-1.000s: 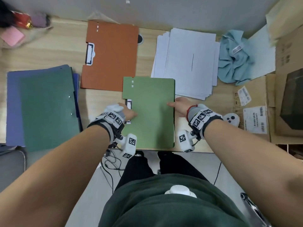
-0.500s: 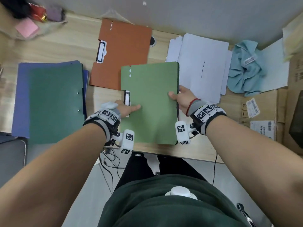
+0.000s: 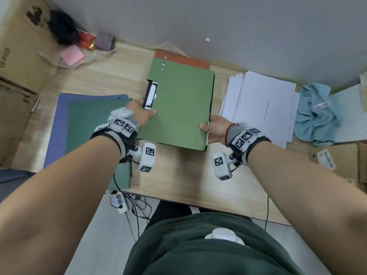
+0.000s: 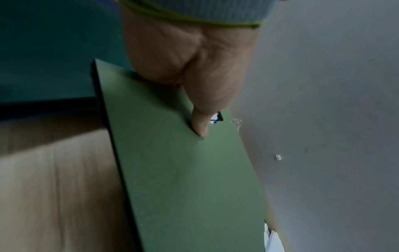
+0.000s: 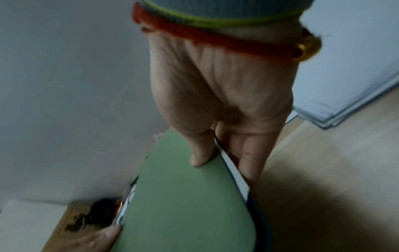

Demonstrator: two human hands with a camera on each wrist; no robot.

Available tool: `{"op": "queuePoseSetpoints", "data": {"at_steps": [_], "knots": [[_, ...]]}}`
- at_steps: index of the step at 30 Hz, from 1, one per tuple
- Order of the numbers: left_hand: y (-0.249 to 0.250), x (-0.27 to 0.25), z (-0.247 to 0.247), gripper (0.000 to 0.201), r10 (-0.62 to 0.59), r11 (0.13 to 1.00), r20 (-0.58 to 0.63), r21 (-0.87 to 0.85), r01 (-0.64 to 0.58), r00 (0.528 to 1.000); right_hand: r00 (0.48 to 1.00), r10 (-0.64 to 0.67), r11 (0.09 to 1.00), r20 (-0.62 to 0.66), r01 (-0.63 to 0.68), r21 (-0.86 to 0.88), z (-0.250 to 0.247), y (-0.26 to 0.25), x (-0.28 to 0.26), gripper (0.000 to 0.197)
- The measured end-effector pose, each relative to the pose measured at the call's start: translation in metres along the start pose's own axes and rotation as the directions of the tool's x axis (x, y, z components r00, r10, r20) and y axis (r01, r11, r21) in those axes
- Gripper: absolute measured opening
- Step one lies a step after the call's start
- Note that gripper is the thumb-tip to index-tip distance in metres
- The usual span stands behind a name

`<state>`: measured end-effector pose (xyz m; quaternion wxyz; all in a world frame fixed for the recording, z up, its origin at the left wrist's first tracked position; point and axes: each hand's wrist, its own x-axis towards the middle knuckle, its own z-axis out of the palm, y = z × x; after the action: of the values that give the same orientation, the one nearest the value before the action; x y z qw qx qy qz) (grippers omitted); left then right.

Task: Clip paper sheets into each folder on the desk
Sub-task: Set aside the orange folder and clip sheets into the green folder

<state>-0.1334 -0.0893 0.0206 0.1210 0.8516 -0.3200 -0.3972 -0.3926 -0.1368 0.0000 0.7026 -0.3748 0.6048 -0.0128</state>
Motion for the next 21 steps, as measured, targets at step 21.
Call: {"op": "queuePoseSetpoints", "data": {"at_steps": [21], "knots": [[-0.015,0.059,0.002,0.075,0.063,0.973,0.302,0.195,-0.126,0.951,0.933,0.046,0.911,-0.357,-0.186,-0.369,0.033,-0.043,0.079,0.051]]}}
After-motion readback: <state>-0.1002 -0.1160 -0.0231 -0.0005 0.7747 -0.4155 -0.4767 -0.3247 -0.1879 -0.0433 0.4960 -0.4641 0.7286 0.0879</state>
